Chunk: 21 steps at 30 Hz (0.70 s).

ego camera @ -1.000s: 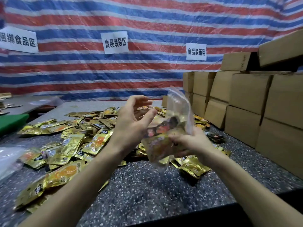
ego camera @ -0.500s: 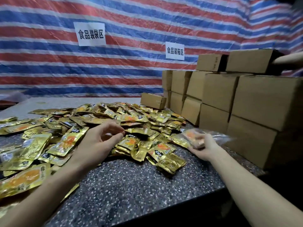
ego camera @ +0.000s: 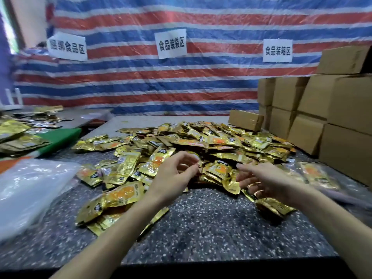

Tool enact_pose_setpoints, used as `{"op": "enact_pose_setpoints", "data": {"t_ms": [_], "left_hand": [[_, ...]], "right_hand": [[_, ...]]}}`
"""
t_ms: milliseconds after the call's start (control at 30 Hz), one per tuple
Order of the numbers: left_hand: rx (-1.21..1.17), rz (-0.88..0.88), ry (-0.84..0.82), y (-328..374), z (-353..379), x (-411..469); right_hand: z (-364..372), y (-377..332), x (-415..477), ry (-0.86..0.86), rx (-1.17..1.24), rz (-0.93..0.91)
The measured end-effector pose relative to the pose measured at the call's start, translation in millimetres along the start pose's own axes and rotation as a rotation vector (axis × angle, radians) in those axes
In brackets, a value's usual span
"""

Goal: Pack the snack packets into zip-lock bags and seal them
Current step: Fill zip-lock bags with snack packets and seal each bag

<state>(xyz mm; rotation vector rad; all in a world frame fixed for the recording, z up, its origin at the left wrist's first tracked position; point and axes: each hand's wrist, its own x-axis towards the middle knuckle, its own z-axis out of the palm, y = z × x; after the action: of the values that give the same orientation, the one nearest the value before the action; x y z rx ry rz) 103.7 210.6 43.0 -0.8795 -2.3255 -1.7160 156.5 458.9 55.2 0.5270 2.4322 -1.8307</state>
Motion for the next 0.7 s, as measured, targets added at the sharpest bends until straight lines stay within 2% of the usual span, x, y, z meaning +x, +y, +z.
{"op": "enact_pose_setpoints", "data": {"t_ms": [167, 333, 400, 500, 567, 700], "left_hand": [[0.316, -0.062, 0.214, -32, -68, -19], [0.764, -0.309, 0.433, -70, -168, -43], [0.965, -0.490, 0.431, -86, -206, -55], [1.207, -0.752, 0.303, -103, -237, -72], [1.246, -0.796, 0.310, -109, -243, -78], [1.161, -0.807, 0.450, -107, -254, -73]], "right_hand": [[75, -2, 7, -0.052, -0.147, -0.233], [123, 19, 19, -0.084, -0.234, -0.352], [133, 33, 23, -0.052, -0.296, -0.372], [138, 48, 29, 0.066, -0.355, -0.453], [137, 51, 29, 0.054, -0.345, -0.483], [134, 54, 28, 0.033, -0.286, -0.507]]}}
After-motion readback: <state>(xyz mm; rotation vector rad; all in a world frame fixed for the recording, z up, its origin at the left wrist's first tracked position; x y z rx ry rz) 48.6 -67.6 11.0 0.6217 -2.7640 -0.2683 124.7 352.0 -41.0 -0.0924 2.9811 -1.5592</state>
